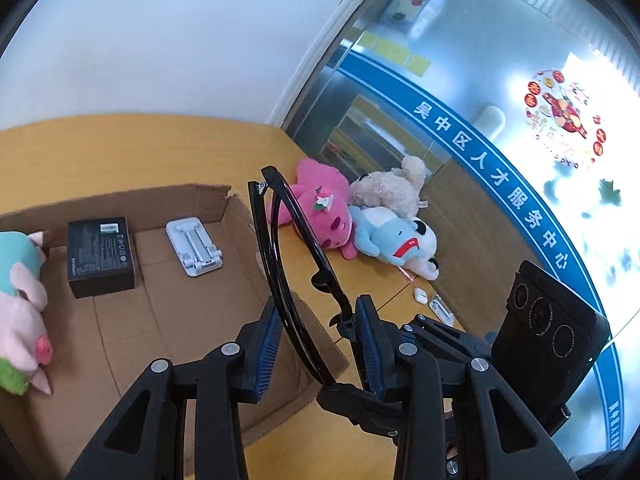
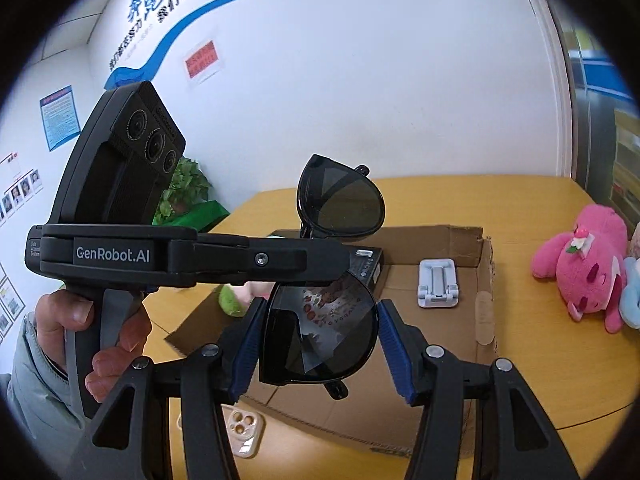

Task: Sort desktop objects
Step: 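Lift the sunglasses with the left gripper and carry them over the box, then lower the sunglasses into the box and open the left gripper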

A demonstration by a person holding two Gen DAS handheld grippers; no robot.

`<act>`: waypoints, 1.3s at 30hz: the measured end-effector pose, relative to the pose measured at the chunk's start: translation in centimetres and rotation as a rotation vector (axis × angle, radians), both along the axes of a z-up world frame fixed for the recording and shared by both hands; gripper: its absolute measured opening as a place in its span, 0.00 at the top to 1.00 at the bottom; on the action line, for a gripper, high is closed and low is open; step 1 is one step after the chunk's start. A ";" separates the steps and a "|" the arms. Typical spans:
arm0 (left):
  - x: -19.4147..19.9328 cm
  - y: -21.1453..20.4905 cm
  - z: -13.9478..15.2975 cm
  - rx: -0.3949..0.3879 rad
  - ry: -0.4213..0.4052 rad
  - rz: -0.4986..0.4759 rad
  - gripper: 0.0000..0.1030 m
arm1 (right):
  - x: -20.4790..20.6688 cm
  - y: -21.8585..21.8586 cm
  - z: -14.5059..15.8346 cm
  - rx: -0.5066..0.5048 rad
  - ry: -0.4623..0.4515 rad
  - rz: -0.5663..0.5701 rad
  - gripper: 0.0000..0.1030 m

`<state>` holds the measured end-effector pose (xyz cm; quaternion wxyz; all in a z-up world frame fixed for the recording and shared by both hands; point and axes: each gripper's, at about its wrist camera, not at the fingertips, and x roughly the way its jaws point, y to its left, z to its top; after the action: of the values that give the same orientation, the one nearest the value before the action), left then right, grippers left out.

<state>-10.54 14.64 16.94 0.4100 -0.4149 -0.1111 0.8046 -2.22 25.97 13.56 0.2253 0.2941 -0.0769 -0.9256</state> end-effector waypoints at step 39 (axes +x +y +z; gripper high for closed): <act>-13.6 6.9 -22.8 0.061 -0.639 0.072 0.73 | -2.6 4.5 -7.7 0.174 -0.268 -0.262 0.33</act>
<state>-24.19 21.55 -5.84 0.3381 -0.6299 -0.2730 0.6437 -4.79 30.46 5.87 0.0647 0.4203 -0.0633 -0.9029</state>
